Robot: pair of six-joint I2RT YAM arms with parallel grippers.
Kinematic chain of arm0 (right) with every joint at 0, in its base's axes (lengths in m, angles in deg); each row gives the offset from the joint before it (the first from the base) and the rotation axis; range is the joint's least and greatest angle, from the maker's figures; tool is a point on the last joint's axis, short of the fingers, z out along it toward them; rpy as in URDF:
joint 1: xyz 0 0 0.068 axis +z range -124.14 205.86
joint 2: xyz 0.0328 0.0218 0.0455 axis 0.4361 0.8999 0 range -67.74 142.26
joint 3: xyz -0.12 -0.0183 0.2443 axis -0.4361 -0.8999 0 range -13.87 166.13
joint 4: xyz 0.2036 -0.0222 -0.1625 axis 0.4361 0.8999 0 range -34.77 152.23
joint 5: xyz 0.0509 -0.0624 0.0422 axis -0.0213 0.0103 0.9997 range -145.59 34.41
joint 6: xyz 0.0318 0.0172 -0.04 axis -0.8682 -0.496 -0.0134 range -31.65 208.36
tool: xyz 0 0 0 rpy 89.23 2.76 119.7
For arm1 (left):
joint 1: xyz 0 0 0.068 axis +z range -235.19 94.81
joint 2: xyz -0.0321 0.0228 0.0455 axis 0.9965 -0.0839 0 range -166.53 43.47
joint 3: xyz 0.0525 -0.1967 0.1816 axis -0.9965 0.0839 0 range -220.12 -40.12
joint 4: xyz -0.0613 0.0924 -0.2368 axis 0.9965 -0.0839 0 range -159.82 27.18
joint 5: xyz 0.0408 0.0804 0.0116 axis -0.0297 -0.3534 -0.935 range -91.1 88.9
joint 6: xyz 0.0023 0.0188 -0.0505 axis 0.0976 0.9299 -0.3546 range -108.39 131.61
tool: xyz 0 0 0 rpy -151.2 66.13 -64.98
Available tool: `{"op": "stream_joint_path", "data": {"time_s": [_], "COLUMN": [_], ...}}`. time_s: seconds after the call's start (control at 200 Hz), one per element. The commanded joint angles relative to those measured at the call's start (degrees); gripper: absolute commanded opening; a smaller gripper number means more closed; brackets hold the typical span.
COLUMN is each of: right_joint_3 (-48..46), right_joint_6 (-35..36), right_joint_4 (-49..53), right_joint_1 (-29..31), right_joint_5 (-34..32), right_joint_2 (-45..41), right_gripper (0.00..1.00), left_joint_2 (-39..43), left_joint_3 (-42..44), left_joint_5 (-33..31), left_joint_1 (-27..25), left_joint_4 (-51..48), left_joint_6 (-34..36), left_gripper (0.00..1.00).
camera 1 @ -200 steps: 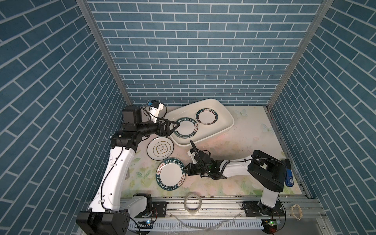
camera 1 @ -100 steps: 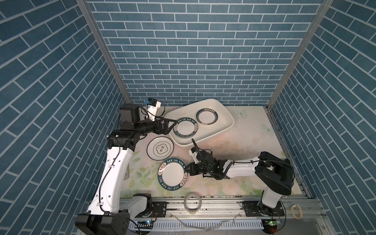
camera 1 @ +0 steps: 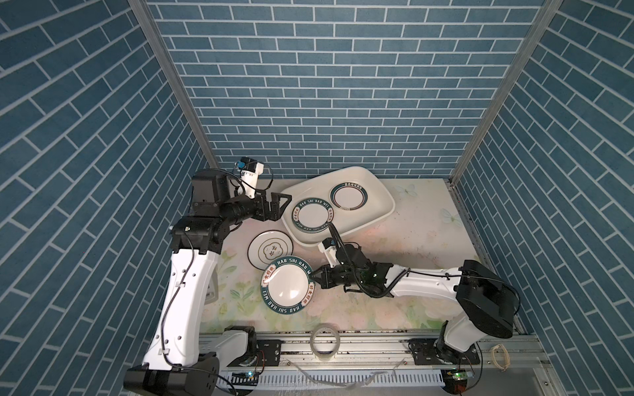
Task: Place the plates into the plastic bin on the countertop
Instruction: 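Lift the green-rim plate and carry it toward the left gripper, then grasp the plate's far edge with the left gripper while the right gripper holds it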
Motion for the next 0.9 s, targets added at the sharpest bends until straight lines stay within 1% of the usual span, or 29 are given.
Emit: {"op": "stream_joint_path", "data": {"time_s": [0.0, 0.08, 0.125, 0.205, 0.255, 0.315, 0.515, 0.665, 0.73, 0.83, 0.895], "right_joint_3": [3.15, 3.85, 4.36, 5.55, 6.16, 6.87, 8.39, 9.35, 9.95, 10.73, 11.04], "right_joint_6": [1.60, 1.77, 1.75, 1.85, 1.95, 2.04, 3.13, 4.22, 4.88, 5.54, 5.81], "right_joint_4": [1.30, 2.66, 3.31, 4.99, 5.78, 6.66, 10.92, 14.00, 15.24, 16.65, 17.06], "right_joint_1": [-1.25, -2.68, -3.63, -5.23, -6.37, -7.73, -13.14, -17.53, -19.07, -21.50, -22.92], "right_joint_5": [2.30, 3.16, 3.94, 5.07, 5.63, 6.46, 7.81, 9.11, 9.68, 10.47, 11.44], "right_joint_2": [-3.22, -4.60, -5.31, -6.63, -7.50, -8.53, -11.98, -14.49, -15.46, -16.66, -17.21], "right_gripper": [0.00, 0.00, 0.00, 0.00, 0.00, 0.00, 0.00, 0.00, 0.00, 0.00, 0.00], "left_joint_2": [-0.28, -0.62, -1.05, -2.32, -3.22, -4.02, -4.08, -4.76, -5.43, -6.44, -7.34], "left_joint_3": [-2.77, -4.34, -5.73, -8.42, -9.77, -10.62, -7.79, -4.16, -2.18, 1.07, 2.51], "left_joint_5": [-0.75, -2.09, -4.36, -10.22, -11.58, -11.72, -7.84, -4.30, -1.71, 3.83, 7.35], "left_joint_1": [0.28, 0.28, 0.34, 0.34, 0.34, 0.34, 0.34, 0.34, 0.34, 0.34, 0.34], "left_joint_4": [-3.53, -5.95, -7.58, -11.21, -13.24, -14.69, -14.12, -13.11, -12.42, -10.67, -9.79], "left_joint_6": [4.85, 6.42, 6.26, 4.93, 4.18, 3.47, 1.13, 1.70, 1.08, 0.70, 0.63], "left_gripper": [1.00, 1.00, 1.00, 0.99, 1.00, 1.00, 0.99, 0.97, 0.95, 0.92, 0.89]}}
